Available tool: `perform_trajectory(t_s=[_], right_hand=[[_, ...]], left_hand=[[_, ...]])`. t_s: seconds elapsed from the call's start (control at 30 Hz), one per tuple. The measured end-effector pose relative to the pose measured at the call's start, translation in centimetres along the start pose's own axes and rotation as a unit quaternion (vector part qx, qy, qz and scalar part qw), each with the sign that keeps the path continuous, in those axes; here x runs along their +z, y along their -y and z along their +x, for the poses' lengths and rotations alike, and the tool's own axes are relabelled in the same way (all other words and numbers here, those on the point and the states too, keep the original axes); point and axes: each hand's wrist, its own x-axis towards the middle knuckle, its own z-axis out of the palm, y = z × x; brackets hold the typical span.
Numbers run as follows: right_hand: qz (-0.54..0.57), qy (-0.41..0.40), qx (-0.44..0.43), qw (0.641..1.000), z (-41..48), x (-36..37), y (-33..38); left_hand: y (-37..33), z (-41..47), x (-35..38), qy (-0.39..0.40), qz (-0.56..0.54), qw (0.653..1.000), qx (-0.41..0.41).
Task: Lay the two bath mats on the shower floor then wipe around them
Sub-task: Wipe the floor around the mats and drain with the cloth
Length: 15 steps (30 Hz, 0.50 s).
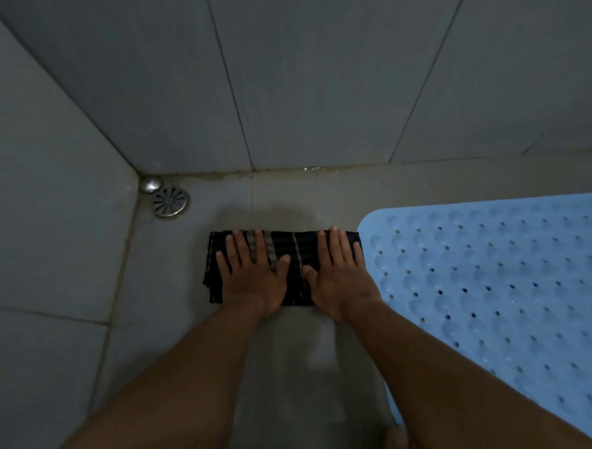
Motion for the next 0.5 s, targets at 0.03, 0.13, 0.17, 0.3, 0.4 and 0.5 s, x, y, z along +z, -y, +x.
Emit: perform_trajectory(t_s=[0.03,0.13,0.17,0.3,0.4,0.5], right_hand=[[0.003,-0.004,0.001,1.000,0.7,-0.1,0.0],[0.011,-0.023,0.008,1.000,2.6,-0.4,-0.1],[0.010,-0.029,0.007,0.999,3.2,-0.6,-0.1],[0.009,-0.030,-0.011,0.999,6.3,-1.7,-0.8],[0.011,-0.021,-0.029,0.999,8.5,-2.9,-1.8],[0.020,-0.014,-0.043,0.999,10.3,-3.5,-2.5]], left_hand=[[-0.1,0.7,-0.3,-0.007,0.003,1.000,0.002],[-0.2,2.9,-1.0,-0.019,0.006,1.000,0.010],[-0.2,3.5,-1.3,-0.023,0.006,1.000,0.013],[-0.4,5.7,-1.8,-0.047,-0.013,0.999,0.012],[-0.5,7.4,-2.7,-0.045,-0.046,0.998,0.019],[-0.2,8.9,-3.8,-0.051,-0.060,0.996,0.040]])
